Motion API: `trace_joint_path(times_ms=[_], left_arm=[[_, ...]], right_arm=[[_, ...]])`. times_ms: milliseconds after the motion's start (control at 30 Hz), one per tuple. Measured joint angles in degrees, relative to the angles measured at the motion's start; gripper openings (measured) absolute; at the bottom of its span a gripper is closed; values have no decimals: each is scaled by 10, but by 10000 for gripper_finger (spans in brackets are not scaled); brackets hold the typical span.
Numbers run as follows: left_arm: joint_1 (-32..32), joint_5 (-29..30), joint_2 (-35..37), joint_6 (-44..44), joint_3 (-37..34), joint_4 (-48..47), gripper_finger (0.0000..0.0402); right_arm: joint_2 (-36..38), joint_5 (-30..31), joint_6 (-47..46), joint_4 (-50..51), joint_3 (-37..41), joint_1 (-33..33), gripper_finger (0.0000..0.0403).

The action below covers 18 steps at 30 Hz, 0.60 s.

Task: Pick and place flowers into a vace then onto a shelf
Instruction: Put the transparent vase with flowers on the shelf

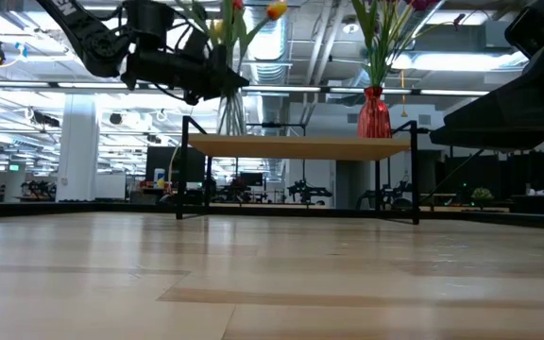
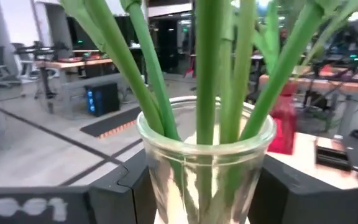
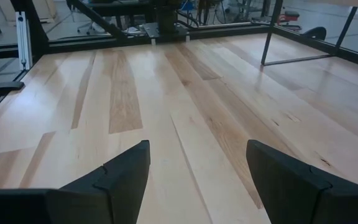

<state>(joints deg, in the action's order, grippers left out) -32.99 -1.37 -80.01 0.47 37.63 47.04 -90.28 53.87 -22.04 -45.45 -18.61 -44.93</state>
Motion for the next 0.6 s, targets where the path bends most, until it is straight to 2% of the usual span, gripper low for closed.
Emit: trace_joint_path(times_ms=[133,400,600], left_arm=[[-3,19,-7,0,0,1,177],[-3,18,-7,0,0,0,163],[0,18,-7,-2,0,1,195]], right_arm=[[0,0,0,0,0,0,260],[0,0,0,0,0,0,260],[0,0,0,0,0,0,260]])
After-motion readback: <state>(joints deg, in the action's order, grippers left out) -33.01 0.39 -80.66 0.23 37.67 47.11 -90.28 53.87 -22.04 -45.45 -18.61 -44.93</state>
